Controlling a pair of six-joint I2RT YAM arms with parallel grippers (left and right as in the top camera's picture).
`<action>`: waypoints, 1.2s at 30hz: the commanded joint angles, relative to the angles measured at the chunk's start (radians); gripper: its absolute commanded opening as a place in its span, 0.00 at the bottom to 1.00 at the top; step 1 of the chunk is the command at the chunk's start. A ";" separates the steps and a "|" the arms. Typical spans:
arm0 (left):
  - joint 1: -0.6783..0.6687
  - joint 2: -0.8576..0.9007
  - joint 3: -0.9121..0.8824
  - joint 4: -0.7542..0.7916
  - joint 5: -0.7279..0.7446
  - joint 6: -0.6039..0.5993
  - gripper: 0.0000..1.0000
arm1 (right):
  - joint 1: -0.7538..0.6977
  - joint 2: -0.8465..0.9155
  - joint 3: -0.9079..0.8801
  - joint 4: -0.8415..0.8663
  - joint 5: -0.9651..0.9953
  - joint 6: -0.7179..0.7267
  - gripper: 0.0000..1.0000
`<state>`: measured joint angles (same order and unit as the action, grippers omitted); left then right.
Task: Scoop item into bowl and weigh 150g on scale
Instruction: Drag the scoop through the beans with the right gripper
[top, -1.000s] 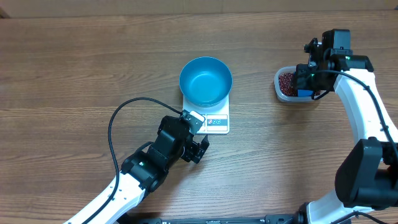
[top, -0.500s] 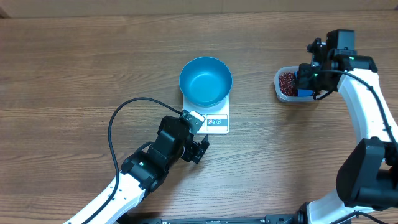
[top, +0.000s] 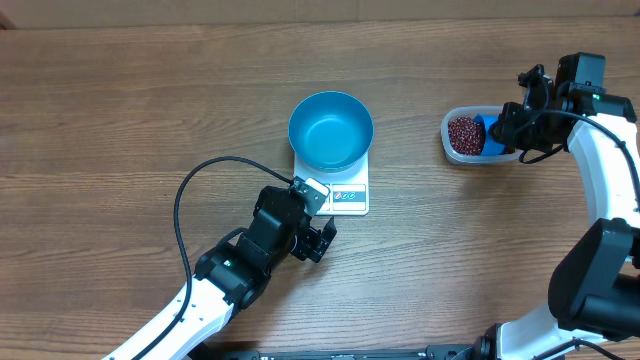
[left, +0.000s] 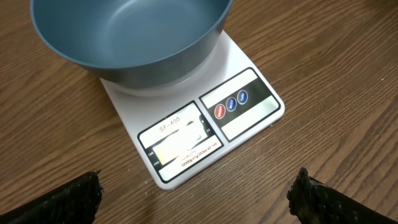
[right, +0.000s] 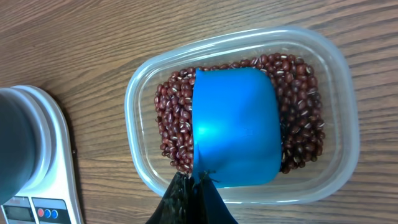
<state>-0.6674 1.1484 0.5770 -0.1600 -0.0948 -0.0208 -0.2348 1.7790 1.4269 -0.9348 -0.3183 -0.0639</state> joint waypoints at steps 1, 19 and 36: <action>0.000 0.002 -0.006 0.003 -0.013 -0.009 1.00 | 0.003 0.030 -0.014 -0.021 -0.058 0.004 0.04; 0.000 0.002 -0.006 0.003 -0.013 -0.009 1.00 | -0.016 0.030 -0.014 -0.034 -0.137 0.015 0.04; 0.000 0.002 -0.006 0.003 -0.013 -0.009 1.00 | -0.092 0.032 -0.014 -0.063 -0.170 0.084 0.04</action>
<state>-0.6674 1.1484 0.5770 -0.1600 -0.0948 -0.0208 -0.3210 1.8038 1.4265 -0.9787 -0.4671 -0.0288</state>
